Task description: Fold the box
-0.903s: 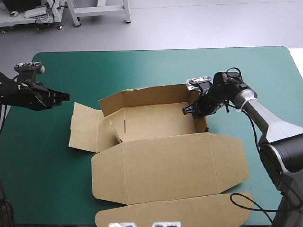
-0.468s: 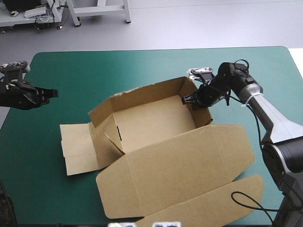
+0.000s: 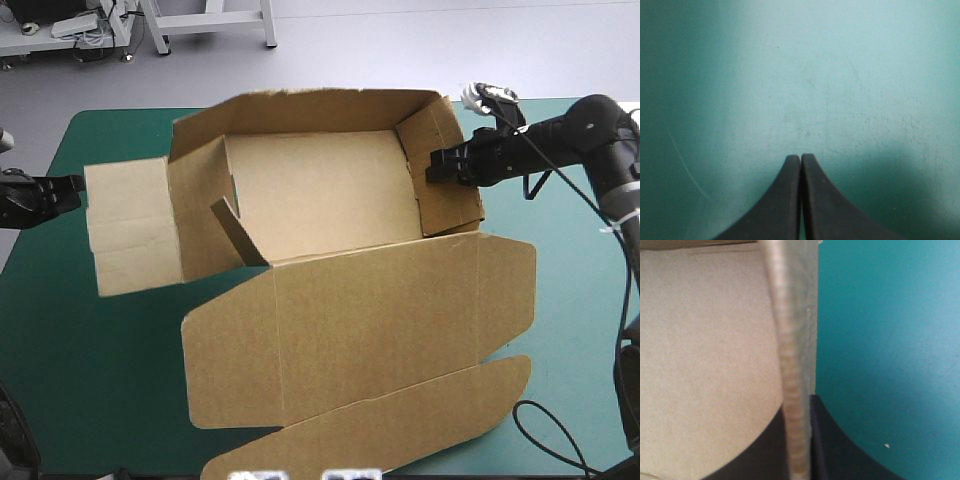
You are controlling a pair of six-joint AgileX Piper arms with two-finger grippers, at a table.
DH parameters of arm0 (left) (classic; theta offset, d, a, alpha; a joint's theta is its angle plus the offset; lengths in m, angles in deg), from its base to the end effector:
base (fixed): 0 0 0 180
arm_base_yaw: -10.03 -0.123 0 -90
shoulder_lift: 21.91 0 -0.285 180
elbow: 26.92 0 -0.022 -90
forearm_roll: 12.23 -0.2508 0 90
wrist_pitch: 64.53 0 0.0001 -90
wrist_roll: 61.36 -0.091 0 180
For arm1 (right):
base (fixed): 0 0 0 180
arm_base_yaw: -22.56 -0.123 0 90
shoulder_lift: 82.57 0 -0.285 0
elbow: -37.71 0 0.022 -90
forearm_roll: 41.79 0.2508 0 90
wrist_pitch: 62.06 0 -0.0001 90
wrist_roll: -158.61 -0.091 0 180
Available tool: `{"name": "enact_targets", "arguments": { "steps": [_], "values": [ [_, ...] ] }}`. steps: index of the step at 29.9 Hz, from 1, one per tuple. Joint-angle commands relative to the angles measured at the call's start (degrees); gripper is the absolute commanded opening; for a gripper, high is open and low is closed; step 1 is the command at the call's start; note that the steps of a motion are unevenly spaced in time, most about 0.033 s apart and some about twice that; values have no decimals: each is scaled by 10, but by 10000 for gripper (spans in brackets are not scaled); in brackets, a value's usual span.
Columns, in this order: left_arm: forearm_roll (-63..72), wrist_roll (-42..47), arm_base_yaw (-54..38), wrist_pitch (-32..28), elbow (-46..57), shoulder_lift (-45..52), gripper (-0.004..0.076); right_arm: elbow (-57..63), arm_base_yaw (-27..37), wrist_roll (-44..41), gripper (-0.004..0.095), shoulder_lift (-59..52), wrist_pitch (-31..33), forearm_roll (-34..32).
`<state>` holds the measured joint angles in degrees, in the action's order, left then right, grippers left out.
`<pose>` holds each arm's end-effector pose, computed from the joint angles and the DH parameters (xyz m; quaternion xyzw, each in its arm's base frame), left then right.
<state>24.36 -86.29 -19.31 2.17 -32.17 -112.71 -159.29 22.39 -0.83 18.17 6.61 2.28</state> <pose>0.2801 0.1003 0.3852 -0.0868 0.9191 -0.1717 0.3439 0.3393 0.0600 0.3953 -0.1136 0.8944 0.3269 0.2834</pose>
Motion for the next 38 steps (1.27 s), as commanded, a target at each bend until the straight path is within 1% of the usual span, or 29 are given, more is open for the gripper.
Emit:
{"name": "enact_targets", "arguments": {
  "steps": [1, 4, 7, 9, 12, 22, 27, 32, 38],
  "values": [
    [67, -13, 0, 0, -15, -3, -9, -20, 30, 21, -18, -56, 13, 107],
    [160, -41, 0, 30, -15, -23, -9, -22, 41, 21, -18, -79, 16, 110],
    [283, -80, 1, 76, -15, -39, -9, -30, 40, 21, -18, -90, 13, 112],
    [343, -79, 6, 72, -15, -41, -9, -32, 40, 20, -17, -94, 3, 122],
    [397, -81, 23, 72, -15, -37, -9, -36, 40, 15, -17, -94, -17, 131],
    [441, -81, 120, 72, -15, -6, -9, -36, 38, 11, -16, -94, -106, 133],
    [455, -81, 138, 72, -15, 15, -9, -36, 38, -1, -16, -92, -140, 107],
    [466, -88, 143, 72, -15, 44, -9, -35, 37, -3, -16, -80, -137, 88],
    [491, -99, 143, 72, -15, 71, -9, -35, 10, -5, -16, -65, -149, 81]
  ]
}}
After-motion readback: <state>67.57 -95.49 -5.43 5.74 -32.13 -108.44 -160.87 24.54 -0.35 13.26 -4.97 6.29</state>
